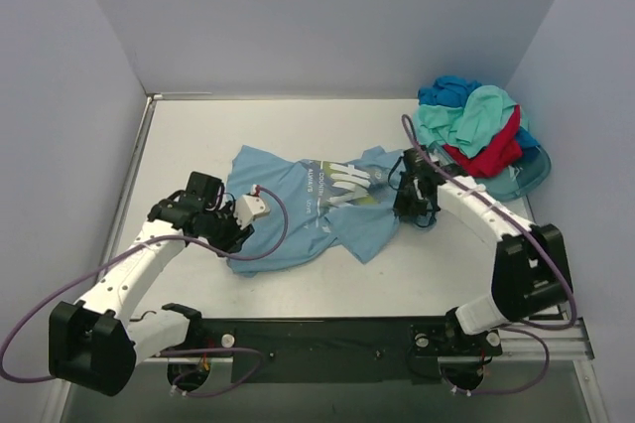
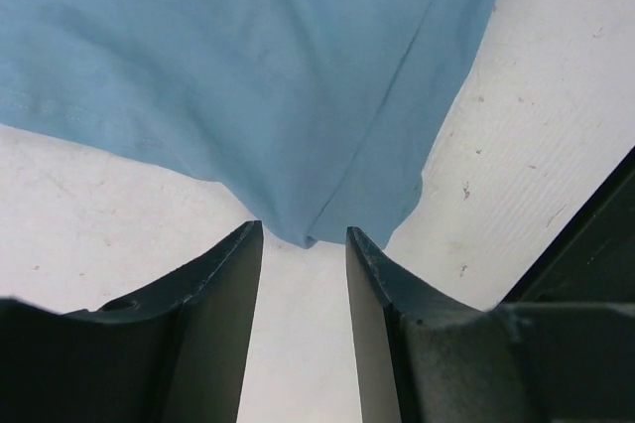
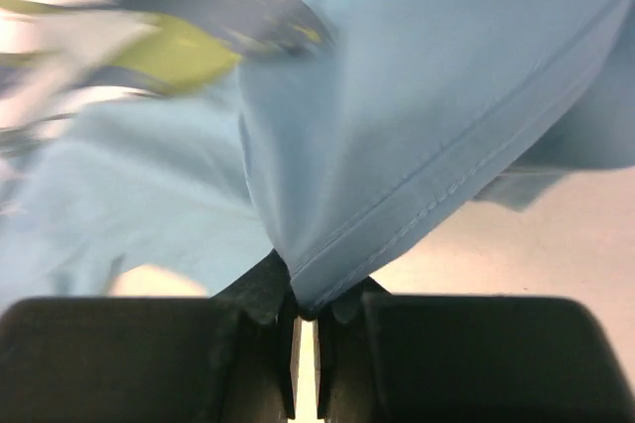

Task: Fold and stack the t-shirts
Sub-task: Flatten out the tshirt

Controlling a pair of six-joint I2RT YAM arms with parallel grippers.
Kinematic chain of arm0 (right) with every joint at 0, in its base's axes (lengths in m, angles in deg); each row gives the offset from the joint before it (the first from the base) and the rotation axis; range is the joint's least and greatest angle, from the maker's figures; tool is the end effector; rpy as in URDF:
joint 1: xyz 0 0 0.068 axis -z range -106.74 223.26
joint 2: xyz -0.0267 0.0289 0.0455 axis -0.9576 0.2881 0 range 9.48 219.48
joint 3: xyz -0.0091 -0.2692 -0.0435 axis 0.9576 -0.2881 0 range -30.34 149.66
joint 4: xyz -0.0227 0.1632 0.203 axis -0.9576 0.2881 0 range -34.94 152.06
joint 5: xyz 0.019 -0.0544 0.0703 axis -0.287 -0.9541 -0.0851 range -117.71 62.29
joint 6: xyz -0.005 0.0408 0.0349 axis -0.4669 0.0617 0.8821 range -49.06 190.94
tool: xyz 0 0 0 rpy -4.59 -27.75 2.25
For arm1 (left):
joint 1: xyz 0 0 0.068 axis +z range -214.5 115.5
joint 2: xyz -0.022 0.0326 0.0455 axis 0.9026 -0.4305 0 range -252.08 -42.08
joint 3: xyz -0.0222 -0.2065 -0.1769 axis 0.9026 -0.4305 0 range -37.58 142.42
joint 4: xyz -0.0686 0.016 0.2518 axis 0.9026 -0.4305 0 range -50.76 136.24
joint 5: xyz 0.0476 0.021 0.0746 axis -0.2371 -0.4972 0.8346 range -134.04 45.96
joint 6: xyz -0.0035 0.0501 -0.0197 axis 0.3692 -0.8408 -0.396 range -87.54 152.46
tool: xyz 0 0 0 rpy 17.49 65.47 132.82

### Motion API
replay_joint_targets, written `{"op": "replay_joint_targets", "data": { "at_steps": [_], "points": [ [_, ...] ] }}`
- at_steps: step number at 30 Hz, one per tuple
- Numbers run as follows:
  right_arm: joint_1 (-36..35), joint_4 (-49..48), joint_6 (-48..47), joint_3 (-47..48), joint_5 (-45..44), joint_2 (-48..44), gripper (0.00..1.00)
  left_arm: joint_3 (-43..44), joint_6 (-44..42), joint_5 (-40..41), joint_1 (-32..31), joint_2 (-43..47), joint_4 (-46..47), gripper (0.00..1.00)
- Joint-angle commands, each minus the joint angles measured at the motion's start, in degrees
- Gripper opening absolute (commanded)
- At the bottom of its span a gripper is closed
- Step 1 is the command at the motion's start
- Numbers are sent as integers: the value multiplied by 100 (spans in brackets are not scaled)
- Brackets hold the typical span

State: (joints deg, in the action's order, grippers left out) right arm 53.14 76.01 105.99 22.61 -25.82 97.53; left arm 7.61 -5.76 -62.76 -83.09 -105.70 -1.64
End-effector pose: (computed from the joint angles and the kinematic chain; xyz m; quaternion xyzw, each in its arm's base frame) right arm 0.2881 0.1067 0.1947 0.1195 0.9488 0.1492 0.2515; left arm 0.1834 -0.0739 0.2309 0.4887 0.8335 -0.1222 0.2268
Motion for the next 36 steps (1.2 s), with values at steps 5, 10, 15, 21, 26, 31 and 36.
{"op": "replay_joint_targets", "data": {
  "at_steps": [5, 10, 15, 21, 26, 31, 36],
  "points": [
    [702, 1560, -1569, 1849, 1742, -2107, 0, 8, -467, -343, -135, -239, 112, 49],
    [729, 1658, -1729, 2185, 2087, -2336, 0, -352, -652, -141, -680, -370, 567, 50],
    [781, 1649, -1694, 2194, 2035, -2328, 0, -300, -460, -587, -1137, -529, 604, 49],
    [808, 1640, -1703, 2149, 1903, -2354, 0, -528, 200, -493, -1867, -713, 1456, 49],
    [860, 1649, -1703, 2158, 1824, -2494, 0, -810, -370, -35, -1859, -960, 1791, 42],
    [984, 1649, -1721, 2237, 1806, -2591, 0, -749, -187, -491, -1876, -1100, 1782, 24],
    [1141, 1710, -1791, 2456, 1815, -2600, 0, -573, 77, -599, -1859, -1118, 1826, 0]
  ]
}}
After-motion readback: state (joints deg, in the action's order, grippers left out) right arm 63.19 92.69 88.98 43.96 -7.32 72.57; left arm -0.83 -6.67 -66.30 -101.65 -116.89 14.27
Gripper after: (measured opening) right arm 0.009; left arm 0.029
